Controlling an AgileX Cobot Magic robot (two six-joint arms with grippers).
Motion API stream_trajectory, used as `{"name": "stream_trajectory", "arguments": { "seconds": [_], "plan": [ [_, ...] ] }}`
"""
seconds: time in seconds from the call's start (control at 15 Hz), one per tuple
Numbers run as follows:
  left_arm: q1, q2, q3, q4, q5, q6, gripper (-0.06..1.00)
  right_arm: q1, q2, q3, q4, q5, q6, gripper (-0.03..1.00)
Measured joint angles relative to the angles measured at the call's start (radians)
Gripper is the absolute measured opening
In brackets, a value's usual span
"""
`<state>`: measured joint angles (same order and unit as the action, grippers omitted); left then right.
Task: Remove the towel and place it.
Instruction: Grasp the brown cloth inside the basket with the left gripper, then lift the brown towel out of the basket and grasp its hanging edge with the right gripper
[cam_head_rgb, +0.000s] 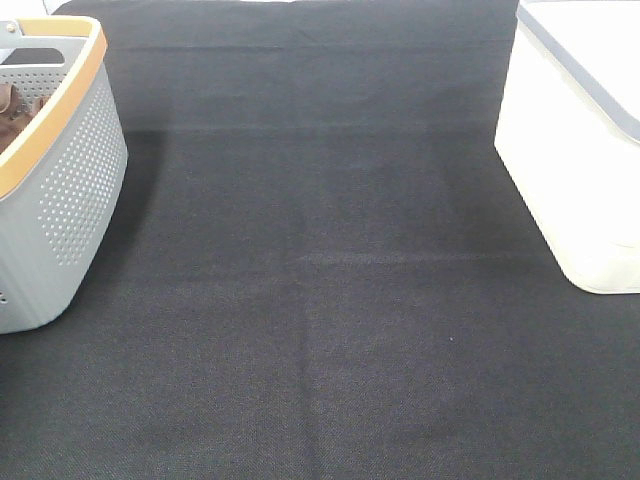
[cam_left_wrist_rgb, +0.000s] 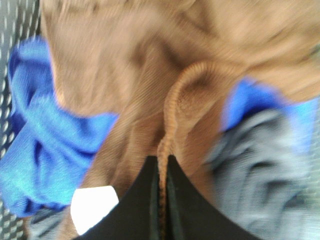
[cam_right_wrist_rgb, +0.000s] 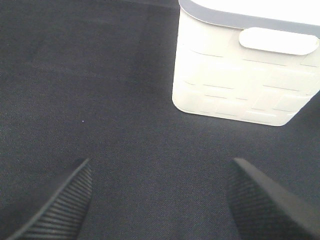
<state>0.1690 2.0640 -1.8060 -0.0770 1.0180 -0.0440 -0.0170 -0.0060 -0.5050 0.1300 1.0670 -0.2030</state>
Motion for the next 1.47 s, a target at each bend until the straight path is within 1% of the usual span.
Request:
{"name": "stream_trajectory", "arguments": {
  "seconds": [0.13, 0.33, 0.53, 0.6, 0.73, 1.0, 1.07, 1.13, 1.2, 1.33, 1.47],
  "plan": [
    [0.000, -0.059, -0.035, -0.063, 0.000, 0.017, 0.00, 0.000, 0.000, 0.000, 0.000, 0.000, 0.000, 0.71],
    [0.000, -0.180, -0.069, -0.220, -0.002, 0.080, 0.00, 0.000, 0.000, 0.000, 0.000, 0.000, 0.000, 0.71],
    [0.000, -0.291, -0.069, -0.350, -0.061, 0.142, 0.00, 0.000, 0.000, 0.000, 0.000, 0.000, 0.000, 0.71],
    [0.000, -0.345, -0.069, -0.419, -0.102, 0.175, 0.00, 0.000, 0.000, 0.000, 0.000, 0.000, 0.000, 0.71],
    [0.000, -0.407, -0.069, -0.528, -0.154, 0.220, 0.00, 0.000, 0.000, 0.000, 0.000, 0.000, 0.000, 0.71],
    [-0.009, -0.475, -0.069, -0.849, -0.254, 0.378, 0.00, 0.000, 0.000, 0.000, 0.000, 0.000, 0.000, 0.71],
    [-0.009, -0.475, -0.069, -0.849, -0.254, 0.378, 0.00, 0.000, 0.000, 0.000, 0.000, 0.000, 0.000, 0.71],
    [-0.020, -0.478, -0.070, -0.938, -0.270, 0.419, 0.00, 0.000, 0.000, 0.000, 0.000, 0.000, 0.000, 0.71],
    [-0.048, -0.480, -0.071, -1.043, -0.299, 0.480, 0.00, 0.000, 0.000, 0.000, 0.001, 0.000, 0.000, 0.71],
    [-0.104, -0.480, -0.071, -1.130, -0.362, 0.545, 0.00, 0.000, 0.000, 0.000, 0.001, 0.000, 0.000, 0.71],
    [-0.194, -0.480, -0.071, -1.153, -0.454, 0.597, 0.00, 0.000, 0.000, 0.000, 0.007, 0.000, 0.000, 0.71]
  ]
}}
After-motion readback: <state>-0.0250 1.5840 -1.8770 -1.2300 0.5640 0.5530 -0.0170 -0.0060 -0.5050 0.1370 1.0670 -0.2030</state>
